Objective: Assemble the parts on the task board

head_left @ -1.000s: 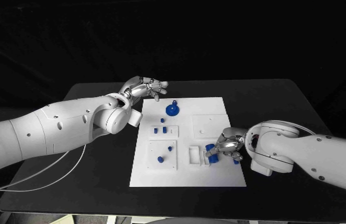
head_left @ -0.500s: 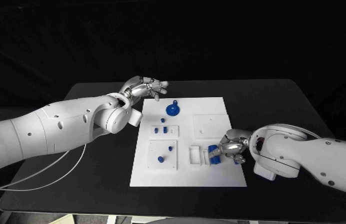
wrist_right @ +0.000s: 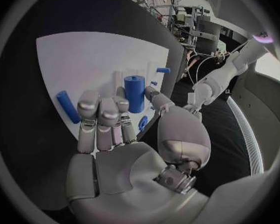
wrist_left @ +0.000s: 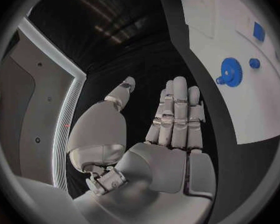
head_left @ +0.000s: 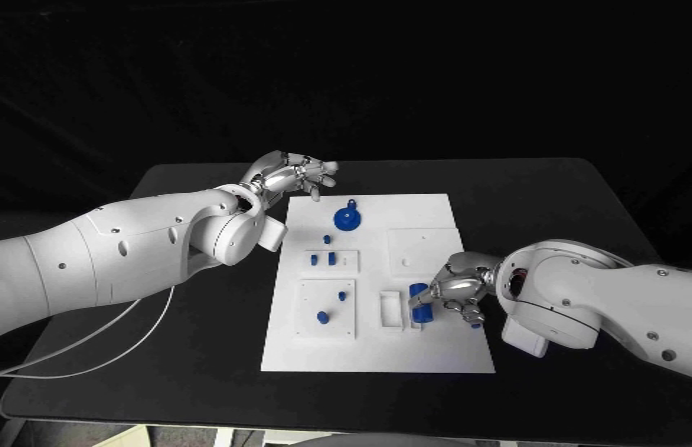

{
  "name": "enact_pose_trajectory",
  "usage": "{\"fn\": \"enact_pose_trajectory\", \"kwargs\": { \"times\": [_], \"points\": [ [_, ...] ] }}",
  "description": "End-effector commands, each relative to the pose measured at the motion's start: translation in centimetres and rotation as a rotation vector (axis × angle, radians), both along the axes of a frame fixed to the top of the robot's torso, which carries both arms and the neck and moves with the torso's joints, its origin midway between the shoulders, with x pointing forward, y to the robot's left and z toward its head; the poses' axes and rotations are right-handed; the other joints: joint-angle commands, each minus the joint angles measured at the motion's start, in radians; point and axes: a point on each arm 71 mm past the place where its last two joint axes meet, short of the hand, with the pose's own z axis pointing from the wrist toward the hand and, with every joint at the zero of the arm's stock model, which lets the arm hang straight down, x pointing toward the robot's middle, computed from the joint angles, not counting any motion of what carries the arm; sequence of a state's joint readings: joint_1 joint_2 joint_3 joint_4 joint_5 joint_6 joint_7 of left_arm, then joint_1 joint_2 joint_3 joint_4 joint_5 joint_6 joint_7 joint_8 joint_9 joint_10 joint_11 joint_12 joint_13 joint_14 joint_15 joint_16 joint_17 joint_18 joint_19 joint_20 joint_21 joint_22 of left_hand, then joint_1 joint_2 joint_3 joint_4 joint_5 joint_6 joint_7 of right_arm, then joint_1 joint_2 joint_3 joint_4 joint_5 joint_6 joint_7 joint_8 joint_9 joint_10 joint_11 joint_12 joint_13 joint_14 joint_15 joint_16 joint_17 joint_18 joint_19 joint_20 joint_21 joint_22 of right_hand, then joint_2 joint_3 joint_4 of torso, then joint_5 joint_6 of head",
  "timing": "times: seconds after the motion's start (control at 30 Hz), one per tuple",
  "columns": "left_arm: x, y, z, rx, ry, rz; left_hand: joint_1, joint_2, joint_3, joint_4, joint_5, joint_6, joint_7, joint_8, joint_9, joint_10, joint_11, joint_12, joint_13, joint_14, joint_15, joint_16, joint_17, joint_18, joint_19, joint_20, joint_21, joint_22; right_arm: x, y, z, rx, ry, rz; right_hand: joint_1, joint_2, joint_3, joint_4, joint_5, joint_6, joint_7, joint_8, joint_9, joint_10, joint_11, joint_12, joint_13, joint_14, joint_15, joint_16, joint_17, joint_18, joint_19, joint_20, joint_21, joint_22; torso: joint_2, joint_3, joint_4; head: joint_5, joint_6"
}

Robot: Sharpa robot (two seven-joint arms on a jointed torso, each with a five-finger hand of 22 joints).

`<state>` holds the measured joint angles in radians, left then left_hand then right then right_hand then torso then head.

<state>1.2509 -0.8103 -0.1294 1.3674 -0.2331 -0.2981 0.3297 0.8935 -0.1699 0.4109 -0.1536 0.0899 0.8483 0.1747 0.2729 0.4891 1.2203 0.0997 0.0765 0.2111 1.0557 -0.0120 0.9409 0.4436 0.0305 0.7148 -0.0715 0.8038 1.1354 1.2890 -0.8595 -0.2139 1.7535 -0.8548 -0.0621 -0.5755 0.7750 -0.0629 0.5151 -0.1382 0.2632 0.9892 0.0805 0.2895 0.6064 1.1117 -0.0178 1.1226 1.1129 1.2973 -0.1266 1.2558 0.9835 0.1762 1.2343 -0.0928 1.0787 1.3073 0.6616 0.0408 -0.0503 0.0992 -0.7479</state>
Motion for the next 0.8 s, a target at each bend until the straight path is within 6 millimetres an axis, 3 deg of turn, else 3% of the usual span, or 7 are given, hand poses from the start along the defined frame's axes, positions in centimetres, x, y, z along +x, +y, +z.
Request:
{"fn": "enact_pose_trajectory", "kwargs": {
  "times": [0.03, 0.37, 0.8],
  "points": [
    [0.0, -0.2, 0.1, -0.013, -0.001, -0.014, 0.002, 0.007, -0.001, -0.006, 0.004, -0.003, -0.001, -0.004, -0.001, -0.009, 0.000, -0.002, 0.000, -0.001, 0.004, -0.005, 0.001, -0.004, -0.002, -0.034, -0.006, 0.001, -0.1, 0.8, -0.1, 0.013, 0.040, 0.018, -0.006, -0.005, 0.006, 0.002, -0.005, 0.017, 0.010, -0.002, -0.001, 0.007, -0.003, -0.005, 0.001, 0.005, -0.002, -0.005, 0.001, 0.086, 0.003, 0.004, 0.005, 0.019, 0.000, -0.0002, 0.0007, 0.001, -0.002],
    [-0.1, -0.3, 0.1, -0.014, 0.000, -0.018, 0.002, 0.007, -0.002, -0.007, 0.005, -0.003, -0.001, -0.003, -0.001, -0.010, 0.000, -0.002, 0.000, -0.001, 0.004, -0.005, 0.001, -0.005, -0.002, -0.034, -0.006, 0.002, 0.5, 2.6, -0.4, -0.002, 0.033, 0.055, -0.014, -0.008, 0.006, 0.004, -0.011, 0.017, 0.010, -0.005, -0.003, 0.006, -0.003, -0.006, 0.001, 0.005, -0.001, -0.006, 0.002, 0.086, 0.002, 0.004, 0.006, 0.019, 0.001, -0.0004, 0.0019, 0.005, -0.006],
    [-0.1, -0.3, 0.0, -0.014, 0.005, -0.021, 0.001, 0.008, -0.003, -0.007, 0.005, -0.003, -0.001, -0.003, -0.001, -0.010, 0.000, -0.002, 0.000, -0.001, 0.005, -0.005, 0.002, -0.005, -0.002, -0.034, -0.007, 0.002, 0.6, 2.9, -0.6, -0.016, 0.034, 0.072, -0.020, -0.010, 0.006, 0.005, -0.019, 0.018, 0.010, -0.007, -0.004, 0.006, -0.003, -0.008, 0.002, 0.005, -0.001, -0.007, 0.002, 0.086, 0.000, 0.004, 0.006, 0.019, 0.001, -0.0003, 0.0000, 0.010, -0.012]
  ]
}}
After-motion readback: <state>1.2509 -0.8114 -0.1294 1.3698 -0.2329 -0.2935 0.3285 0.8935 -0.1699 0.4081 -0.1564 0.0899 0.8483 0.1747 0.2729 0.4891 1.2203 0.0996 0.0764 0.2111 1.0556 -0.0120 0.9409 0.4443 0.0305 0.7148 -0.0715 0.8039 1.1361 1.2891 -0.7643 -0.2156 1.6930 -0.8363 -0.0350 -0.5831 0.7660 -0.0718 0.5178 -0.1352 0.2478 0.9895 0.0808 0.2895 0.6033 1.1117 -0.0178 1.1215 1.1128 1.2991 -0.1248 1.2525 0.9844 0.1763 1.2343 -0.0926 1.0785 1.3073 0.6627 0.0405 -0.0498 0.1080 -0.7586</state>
